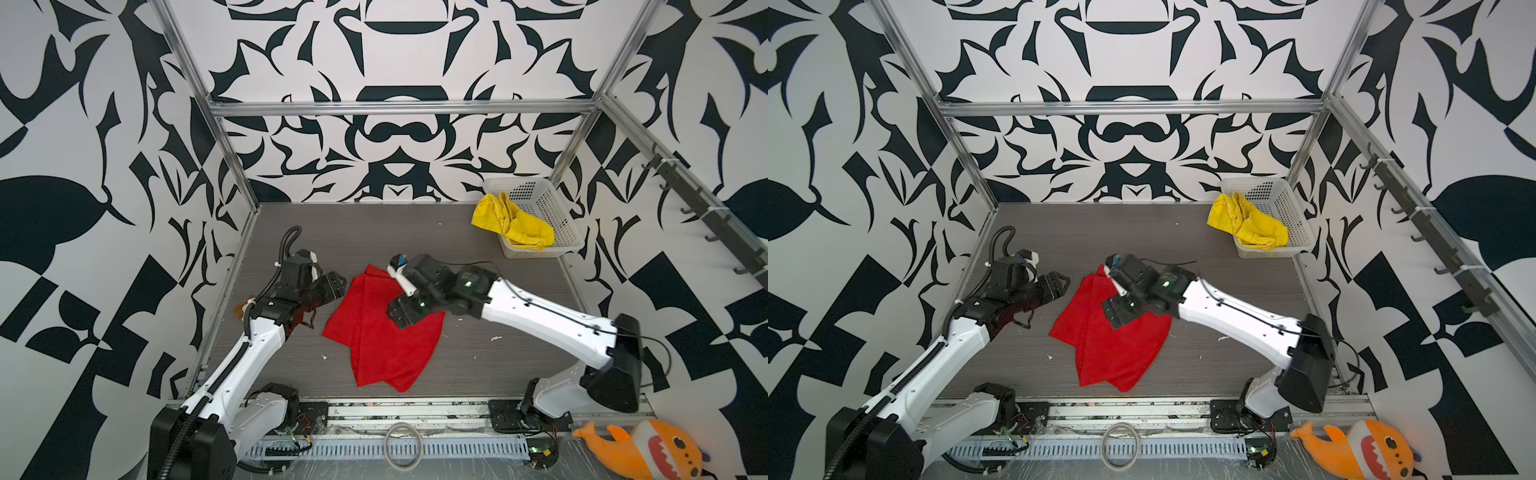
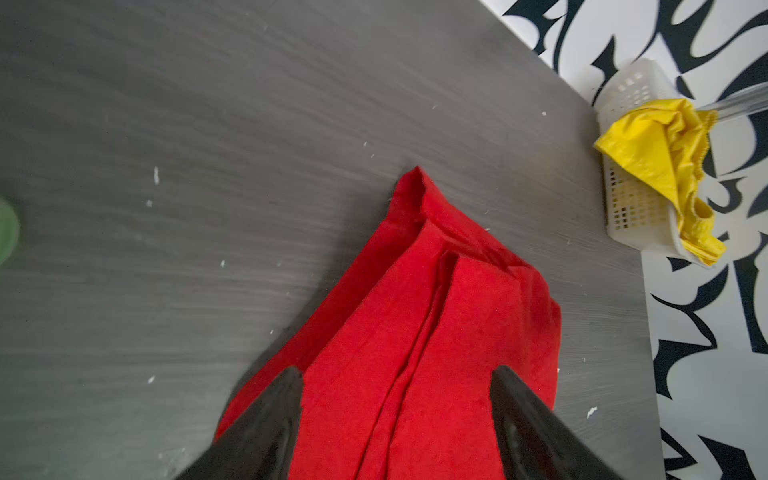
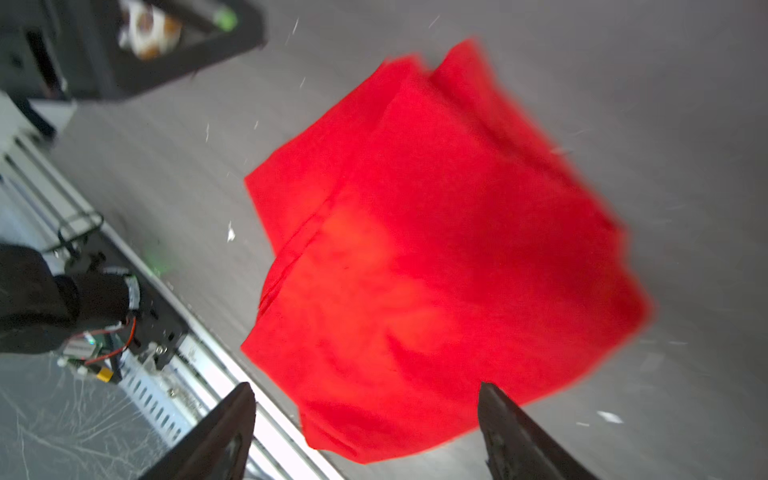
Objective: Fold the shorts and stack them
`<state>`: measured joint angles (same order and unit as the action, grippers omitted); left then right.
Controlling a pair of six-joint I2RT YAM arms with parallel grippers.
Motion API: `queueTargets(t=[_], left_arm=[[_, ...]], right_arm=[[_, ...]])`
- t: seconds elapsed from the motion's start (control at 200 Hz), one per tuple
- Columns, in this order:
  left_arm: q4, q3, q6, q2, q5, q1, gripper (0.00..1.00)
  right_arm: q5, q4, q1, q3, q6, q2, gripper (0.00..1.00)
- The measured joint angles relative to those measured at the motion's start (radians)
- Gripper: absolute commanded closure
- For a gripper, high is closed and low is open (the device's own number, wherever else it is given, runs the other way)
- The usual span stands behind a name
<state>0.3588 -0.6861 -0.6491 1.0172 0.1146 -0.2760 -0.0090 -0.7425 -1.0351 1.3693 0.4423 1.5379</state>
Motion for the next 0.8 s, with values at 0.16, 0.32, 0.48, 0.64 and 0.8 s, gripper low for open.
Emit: queueTargets(t=[0.16,0.32,0.48,0.64,0.8], left_arm=[[0.029,0.101,-0.088,-0.056,-0.023,0.007,0.24],[0.025,0.171,-0.149,-0.097,-0.037,0.042,0.24],[0.007,0.209,-0.180,-0.116,-0.031,0.088,0.24],[-0.004,0.212,-0.188,-0.119,-0.020,0.111,0.24],[-0.010,0.212,-0.189,-0.119,-0.013,0.113,0.24]], right_arm=[[0.039,0.020,-0.162,0.054,0.149,0.222,0.11],[0.070,-0.014,-0.234,0.196,0.253,0.436,0.08],[0.107,-0.011,-0.230,0.219,0.315,0.517,0.18],[0.174,-0.009,-0.222,0.208,0.356,0.533,0.24],[0.204,0.021,-0.208,0.138,0.386,0.529,0.33]])
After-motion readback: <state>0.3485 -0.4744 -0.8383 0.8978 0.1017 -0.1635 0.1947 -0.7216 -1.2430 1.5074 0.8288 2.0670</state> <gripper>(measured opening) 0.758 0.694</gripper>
